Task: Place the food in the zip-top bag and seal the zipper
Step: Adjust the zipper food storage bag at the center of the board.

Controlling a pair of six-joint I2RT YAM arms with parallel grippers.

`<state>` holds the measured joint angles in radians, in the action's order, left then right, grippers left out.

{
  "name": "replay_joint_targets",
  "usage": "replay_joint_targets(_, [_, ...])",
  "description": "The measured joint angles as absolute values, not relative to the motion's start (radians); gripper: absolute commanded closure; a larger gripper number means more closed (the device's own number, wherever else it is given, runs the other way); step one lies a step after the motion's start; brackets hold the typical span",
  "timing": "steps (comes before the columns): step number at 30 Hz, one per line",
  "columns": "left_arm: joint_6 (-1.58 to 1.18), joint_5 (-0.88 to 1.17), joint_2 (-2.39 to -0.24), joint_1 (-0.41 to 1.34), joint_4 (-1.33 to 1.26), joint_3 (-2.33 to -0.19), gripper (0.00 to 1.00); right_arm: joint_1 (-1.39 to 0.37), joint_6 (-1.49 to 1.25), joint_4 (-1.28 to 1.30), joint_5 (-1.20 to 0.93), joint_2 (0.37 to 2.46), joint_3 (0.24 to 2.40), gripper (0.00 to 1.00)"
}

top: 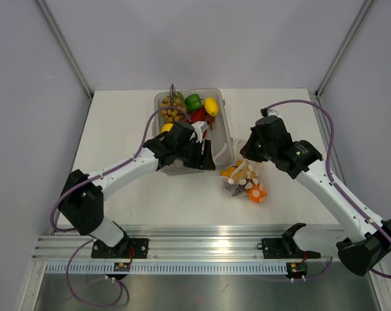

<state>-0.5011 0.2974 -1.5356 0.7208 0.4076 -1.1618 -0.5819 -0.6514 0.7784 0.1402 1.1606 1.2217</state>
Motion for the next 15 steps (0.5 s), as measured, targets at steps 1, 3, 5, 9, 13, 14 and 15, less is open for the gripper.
replay_joint_targets(1, [-0.505,0.296,-1.542,0.721,0.397,-1.162,0.41,-0.582,-0.651,0.778,0.140,1.161,1.222,1.00])
replay_joint_targets(3, [-0.511,0.292,-1.557,0.721,0.385,-1.162,0.51,-0.582,-0.651,0.778,0.140,1.161,1.222,1.00])
replay_joint_targets(5, [-0.519,0.289,-1.584,0.721,0.376,-1.164,0.57,-0.582,-0.651,0.778,0.140,1.161,1.222,1.00])
replay_joint_targets(9, [-0.530,0.282,-1.641,0.728,0.392,-1.181,1.00,-0.582,-0.651,0.777,0.141,1.161,1.222,1.00])
replay_joint_targets(13, [-0.550,0.298,-1.640,0.749,0.435,-1.228,1.00,-0.582,-0.645,0.789,0.162,1.154,1.223,1.00])
replay_joint_targets(14, [-0.554,0.307,-1.634,0.754,0.439,-1.243,1.00,-0.582,-0.643,0.798,0.173,1.150,1.226,1.00])
replay_joint_targets(15, [-0.562,0.319,-1.620,0.763,0.447,-1.264,1.00,-0.582,-0.642,0.810,0.184,1.143,1.229,1.00])
